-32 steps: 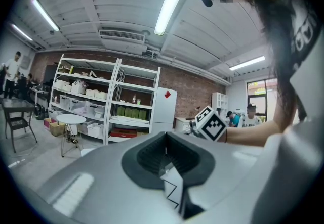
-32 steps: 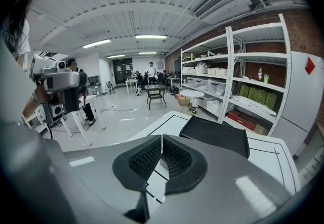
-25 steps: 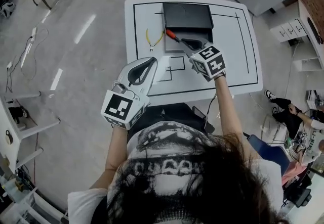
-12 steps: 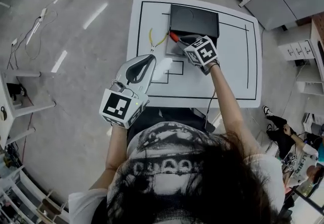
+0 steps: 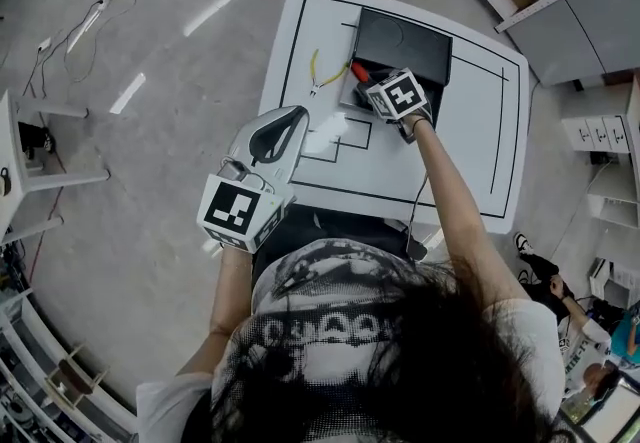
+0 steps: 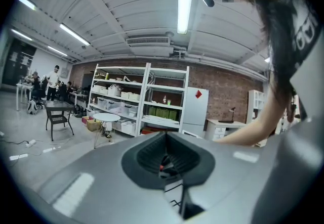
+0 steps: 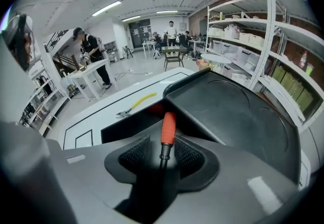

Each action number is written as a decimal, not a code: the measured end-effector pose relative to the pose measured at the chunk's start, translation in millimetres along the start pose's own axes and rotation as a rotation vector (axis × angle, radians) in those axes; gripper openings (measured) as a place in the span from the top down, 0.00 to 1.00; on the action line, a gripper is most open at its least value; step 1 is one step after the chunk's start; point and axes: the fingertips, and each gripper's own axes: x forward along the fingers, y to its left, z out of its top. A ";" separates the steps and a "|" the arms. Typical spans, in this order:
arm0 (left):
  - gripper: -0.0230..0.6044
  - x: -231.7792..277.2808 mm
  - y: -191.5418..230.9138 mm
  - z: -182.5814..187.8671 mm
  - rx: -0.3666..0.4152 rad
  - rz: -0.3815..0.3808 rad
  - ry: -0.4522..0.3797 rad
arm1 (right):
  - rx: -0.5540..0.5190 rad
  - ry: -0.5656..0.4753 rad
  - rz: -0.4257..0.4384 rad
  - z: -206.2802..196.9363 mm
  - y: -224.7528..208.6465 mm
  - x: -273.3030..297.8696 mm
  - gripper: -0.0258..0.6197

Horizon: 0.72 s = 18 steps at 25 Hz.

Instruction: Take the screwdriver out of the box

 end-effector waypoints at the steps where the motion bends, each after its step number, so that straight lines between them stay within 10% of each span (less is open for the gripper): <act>1: 0.96 -1.6 1.2 -0.7 -0.002 0.011 -0.001 | 0.005 0.006 0.000 0.2 -0.6 3.0 0.72; 18: 0.96 -18.2 19.6 -6.1 -0.031 0.099 -0.003 | 0.004 0.052 -0.071 -6.6 -8.0 10.6 0.82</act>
